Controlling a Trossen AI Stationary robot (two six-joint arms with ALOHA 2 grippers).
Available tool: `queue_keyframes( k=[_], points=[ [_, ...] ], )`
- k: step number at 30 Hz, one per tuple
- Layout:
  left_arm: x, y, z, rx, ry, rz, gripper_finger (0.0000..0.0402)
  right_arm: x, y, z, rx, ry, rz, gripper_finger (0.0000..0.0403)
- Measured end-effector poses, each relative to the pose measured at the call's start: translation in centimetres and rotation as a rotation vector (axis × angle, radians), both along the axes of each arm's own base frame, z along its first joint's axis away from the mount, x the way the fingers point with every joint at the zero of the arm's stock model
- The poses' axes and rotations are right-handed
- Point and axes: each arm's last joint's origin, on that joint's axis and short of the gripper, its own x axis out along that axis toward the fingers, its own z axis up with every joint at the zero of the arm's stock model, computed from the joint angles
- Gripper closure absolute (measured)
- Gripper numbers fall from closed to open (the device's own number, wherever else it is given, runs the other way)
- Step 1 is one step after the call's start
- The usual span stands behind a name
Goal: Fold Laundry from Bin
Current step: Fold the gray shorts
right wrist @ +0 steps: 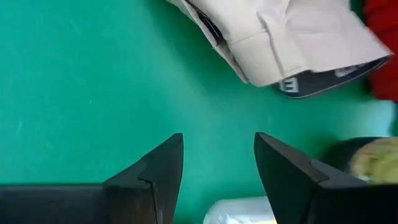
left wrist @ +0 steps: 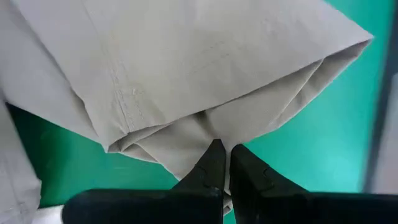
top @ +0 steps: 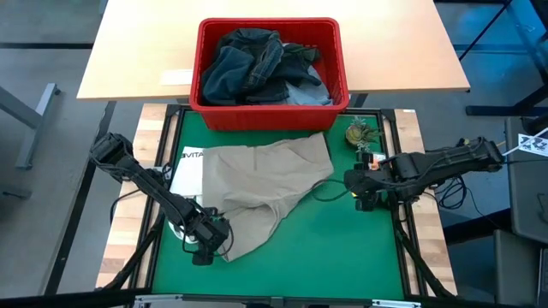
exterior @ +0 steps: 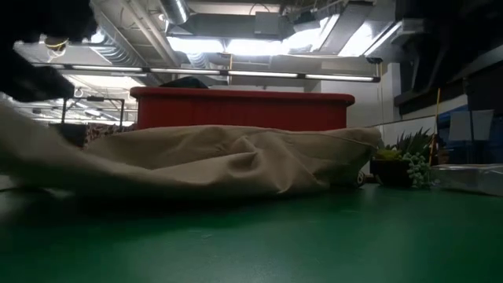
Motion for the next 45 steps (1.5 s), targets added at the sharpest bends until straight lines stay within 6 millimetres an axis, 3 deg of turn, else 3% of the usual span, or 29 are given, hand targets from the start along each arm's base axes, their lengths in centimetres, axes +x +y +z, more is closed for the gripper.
queue_keyframes(
  k=[8, 17, 23, 28, 34, 40, 45],
  points=[
    [-0.6, 0.8, 5.5, -0.088, -0.210, 0.132, 0.0400, 1.1, -0.5, -4.2, 0.028, -0.042, -0.133, 0.0205],
    [-3.9, 4.3, 11.7, -0.119, -0.555, 0.434, 0.0401, 1.3, -3.3, -5.6, 0.077, -0.003, -0.325, 0.0205],
    [-6.4, 6.9, 14.6, -0.061, -0.804, 0.657, 0.0401, 0.9, -4.6, -5.7, 0.114, -0.007, -0.385, 0.0205],
    [-7.8, 8.4, 15.8, -0.010, -0.929, 0.782, 0.0401, 0.9, -5.1, -5.8, 0.133, -0.008, -0.386, 0.0205],
    [-8.2, 9.1, 16.2, 0.113, -1.026, 0.908, 0.0401, 2.6, -5.6, -6.5, 0.166, -0.073, -0.326, 0.0205],
    [-8.5, 9.8, 16.5, 0.206, -1.112, 1.054, 0.0401, 4.0, -5.7, -8.2, 0.293, -0.062, -0.287, 0.0205],
    [-8.6, 10.5, 16.7, 0.187, -1.105, 1.078, 0.0401, 5.5, -6.0, -9.9, 0.389, -0.082, -0.250, 0.0205]
  ],
)
